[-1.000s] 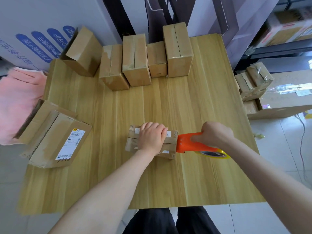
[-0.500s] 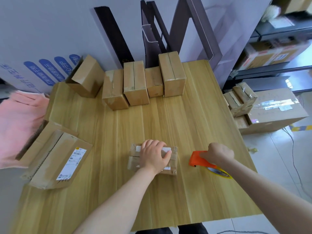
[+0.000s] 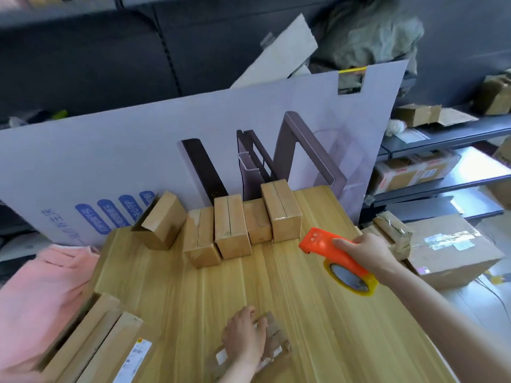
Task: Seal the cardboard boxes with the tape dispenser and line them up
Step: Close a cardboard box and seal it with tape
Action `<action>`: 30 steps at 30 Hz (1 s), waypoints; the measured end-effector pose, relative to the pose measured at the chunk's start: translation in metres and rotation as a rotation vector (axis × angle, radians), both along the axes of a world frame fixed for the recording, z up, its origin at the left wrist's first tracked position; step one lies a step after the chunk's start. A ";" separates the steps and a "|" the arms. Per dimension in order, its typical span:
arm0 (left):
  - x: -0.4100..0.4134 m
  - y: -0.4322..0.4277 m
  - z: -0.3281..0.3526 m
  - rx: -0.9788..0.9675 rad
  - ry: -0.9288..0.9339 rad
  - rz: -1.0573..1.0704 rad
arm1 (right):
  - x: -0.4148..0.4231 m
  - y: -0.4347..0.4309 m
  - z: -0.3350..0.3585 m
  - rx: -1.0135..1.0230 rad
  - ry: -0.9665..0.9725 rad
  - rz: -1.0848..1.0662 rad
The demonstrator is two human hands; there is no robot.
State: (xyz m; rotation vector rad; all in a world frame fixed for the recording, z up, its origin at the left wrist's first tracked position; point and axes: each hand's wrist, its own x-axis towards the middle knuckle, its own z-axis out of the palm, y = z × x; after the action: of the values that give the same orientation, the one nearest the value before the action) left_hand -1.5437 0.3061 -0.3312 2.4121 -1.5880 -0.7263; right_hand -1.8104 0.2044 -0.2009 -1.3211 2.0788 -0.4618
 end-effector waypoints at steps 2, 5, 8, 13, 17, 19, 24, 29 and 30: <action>0.001 -0.021 0.022 -0.024 0.097 0.014 | 0.003 -0.002 0.023 -0.053 -0.078 0.005; -0.004 -0.061 0.081 -0.101 0.465 0.101 | 0.012 -0.003 0.063 -0.159 -0.172 0.046; -0.010 -0.088 0.161 -0.138 0.900 0.081 | 0.023 0.000 0.101 -0.272 -0.247 0.085; -0.013 -0.106 0.267 -0.126 1.250 0.045 | 0.038 0.002 0.157 -0.437 -0.240 0.212; -0.005 -0.105 0.321 -0.196 1.336 -0.010 | 0.048 0.004 0.203 -0.533 -0.217 0.304; -0.001 -0.104 0.345 -0.243 1.333 -0.061 | 0.049 0.005 0.226 -0.600 -0.191 0.316; 0.008 -0.101 0.401 -0.376 1.334 -0.243 | 0.052 0.009 0.277 -0.756 -0.138 0.311; 0.016 -0.093 0.442 -0.473 1.303 -0.372 | 0.061 0.021 0.313 -0.890 -0.182 0.327; 0.018 -0.092 0.447 -0.479 1.302 -0.392 | 0.063 0.025 0.317 -0.904 -0.196 0.336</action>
State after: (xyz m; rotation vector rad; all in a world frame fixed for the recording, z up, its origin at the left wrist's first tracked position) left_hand -1.5259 0.2143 0.1157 0.8378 -1.3200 -1.3527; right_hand -1.7475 0.2291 0.1165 -1.9635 1.4520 -1.4082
